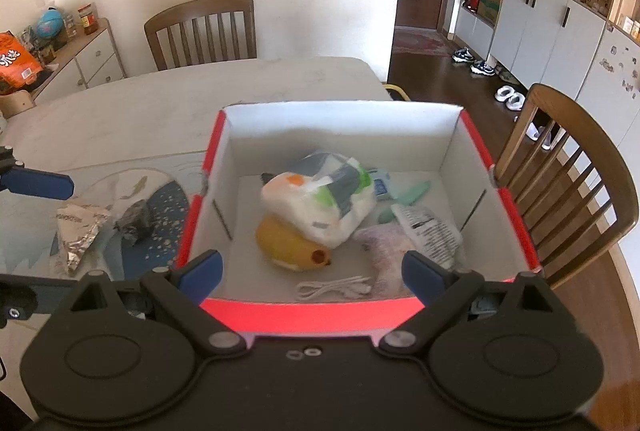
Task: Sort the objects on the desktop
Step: 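Withdraw both grippers from the shoebox back over the table, then move the left gripper to the silver foil bag while the right gripper approaches the black bagged item, then grasp the silver foil bag with the left gripper while the right gripper grasps the black bagged item, then lift and carry the foil bag and black item over the shoebox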
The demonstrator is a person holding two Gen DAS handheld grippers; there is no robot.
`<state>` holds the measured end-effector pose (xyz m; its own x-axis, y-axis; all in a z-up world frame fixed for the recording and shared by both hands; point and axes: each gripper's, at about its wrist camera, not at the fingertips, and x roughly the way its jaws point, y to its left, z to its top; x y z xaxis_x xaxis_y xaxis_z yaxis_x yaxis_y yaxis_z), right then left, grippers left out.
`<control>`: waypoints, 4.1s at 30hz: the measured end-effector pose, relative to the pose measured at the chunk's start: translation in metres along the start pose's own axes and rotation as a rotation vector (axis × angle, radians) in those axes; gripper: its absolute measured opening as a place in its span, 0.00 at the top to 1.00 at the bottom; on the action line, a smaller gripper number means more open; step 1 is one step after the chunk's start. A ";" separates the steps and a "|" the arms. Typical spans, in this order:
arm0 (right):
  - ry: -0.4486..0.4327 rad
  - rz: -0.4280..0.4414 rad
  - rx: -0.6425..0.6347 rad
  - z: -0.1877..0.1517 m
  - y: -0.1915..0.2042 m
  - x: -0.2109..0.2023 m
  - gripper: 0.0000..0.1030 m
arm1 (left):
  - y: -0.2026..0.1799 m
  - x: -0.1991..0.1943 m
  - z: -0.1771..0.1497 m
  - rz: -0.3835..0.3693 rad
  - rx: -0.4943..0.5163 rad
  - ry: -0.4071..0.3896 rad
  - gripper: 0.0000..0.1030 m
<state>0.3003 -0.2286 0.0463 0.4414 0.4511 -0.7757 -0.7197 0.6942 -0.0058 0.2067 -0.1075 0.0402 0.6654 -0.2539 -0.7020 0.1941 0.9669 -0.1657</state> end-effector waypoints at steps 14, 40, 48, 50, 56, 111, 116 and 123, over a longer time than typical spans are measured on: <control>0.007 0.053 -0.051 0.000 0.071 0.001 0.06 | 0.043 -0.043 -0.040 0.075 -0.043 -0.021 0.01; 0.021 0.136 -0.148 0.015 0.158 0.037 0.08 | 0.123 -0.073 -0.097 0.205 -0.142 -0.063 0.01; 0.040 0.140 -0.166 0.020 0.171 0.053 0.09 | 0.142 -0.065 -0.109 0.214 -0.159 -0.052 0.01; 0.044 0.141 -0.172 0.021 0.174 0.058 0.09 | 0.145 -0.062 -0.110 0.224 -0.158 -0.055 0.01; 0.054 0.142 -0.195 0.022 0.180 0.075 0.09 | 0.155 -0.049 -0.117 0.229 -0.156 -0.049 0.01; 0.159 0.128 -0.233 0.026 0.196 0.163 0.65 | 0.166 0.024 -0.138 0.279 0.001 0.045 0.29; 0.143 0.122 -0.216 0.023 0.194 0.154 0.73 | 0.163 0.020 -0.138 0.284 -0.001 0.040 0.35; 0.106 0.128 -0.188 0.021 0.192 0.133 0.76 | 0.159 0.011 -0.138 0.297 -0.017 0.025 0.37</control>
<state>0.2322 -0.0240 -0.0451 0.2892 0.4604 -0.8393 -0.8574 0.5145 -0.0132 0.1455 0.0466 -0.0893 0.6734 0.0407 -0.7381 -0.0190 0.9991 0.0377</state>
